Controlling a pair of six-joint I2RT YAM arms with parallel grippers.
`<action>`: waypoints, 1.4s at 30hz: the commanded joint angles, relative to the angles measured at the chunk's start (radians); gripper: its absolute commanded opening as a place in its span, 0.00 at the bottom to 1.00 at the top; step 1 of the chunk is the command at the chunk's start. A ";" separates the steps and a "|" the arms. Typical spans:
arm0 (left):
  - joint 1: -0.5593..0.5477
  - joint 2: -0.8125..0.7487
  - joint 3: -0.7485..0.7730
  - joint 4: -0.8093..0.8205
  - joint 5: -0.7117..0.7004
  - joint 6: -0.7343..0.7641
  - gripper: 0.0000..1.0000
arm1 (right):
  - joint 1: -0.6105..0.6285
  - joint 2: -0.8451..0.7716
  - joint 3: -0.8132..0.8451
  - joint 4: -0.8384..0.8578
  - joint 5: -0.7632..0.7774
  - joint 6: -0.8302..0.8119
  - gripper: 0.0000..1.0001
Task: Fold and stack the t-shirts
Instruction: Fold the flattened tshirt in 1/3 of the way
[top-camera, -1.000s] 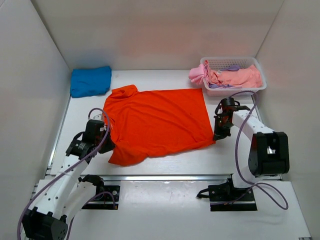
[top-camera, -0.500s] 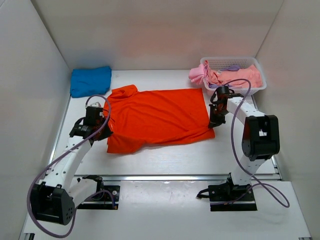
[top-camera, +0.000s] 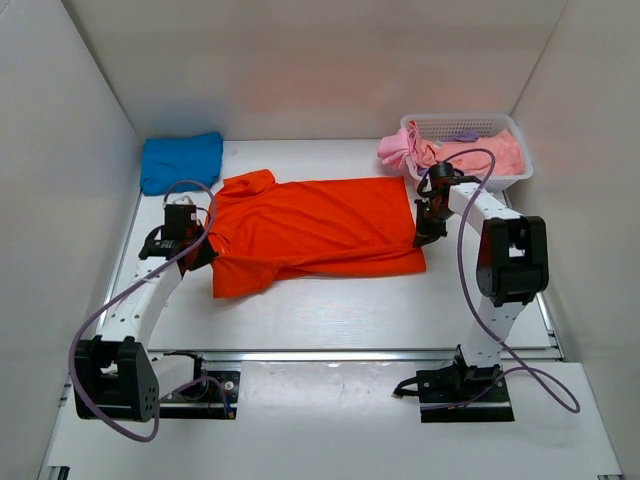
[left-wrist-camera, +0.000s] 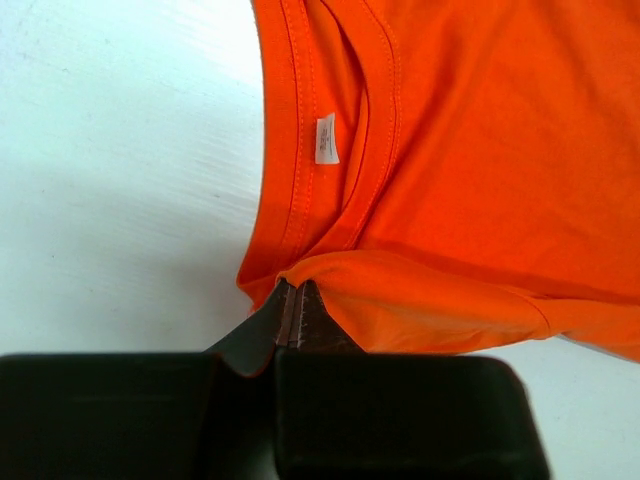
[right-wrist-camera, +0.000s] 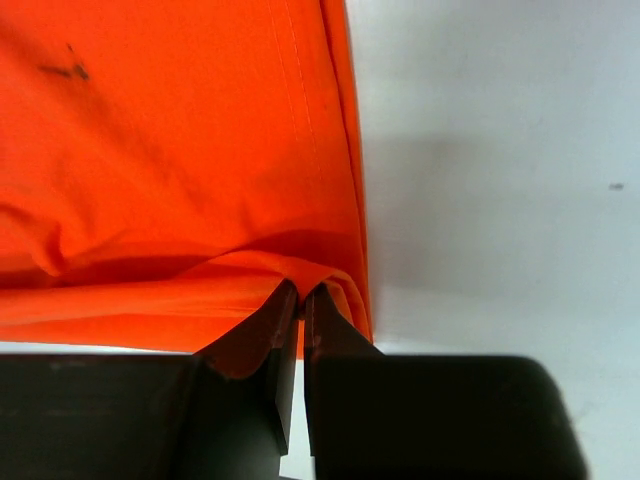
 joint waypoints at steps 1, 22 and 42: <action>0.020 0.025 0.041 0.067 0.013 0.030 0.00 | -0.004 0.021 0.056 -0.002 -0.003 -0.011 0.00; 0.026 0.367 0.276 0.146 0.064 0.090 0.36 | 0.006 0.156 0.267 -0.036 0.100 0.001 0.25; -0.030 -0.087 -0.144 -0.052 0.123 -0.025 0.40 | -0.045 -0.156 -0.117 0.108 0.060 0.035 0.44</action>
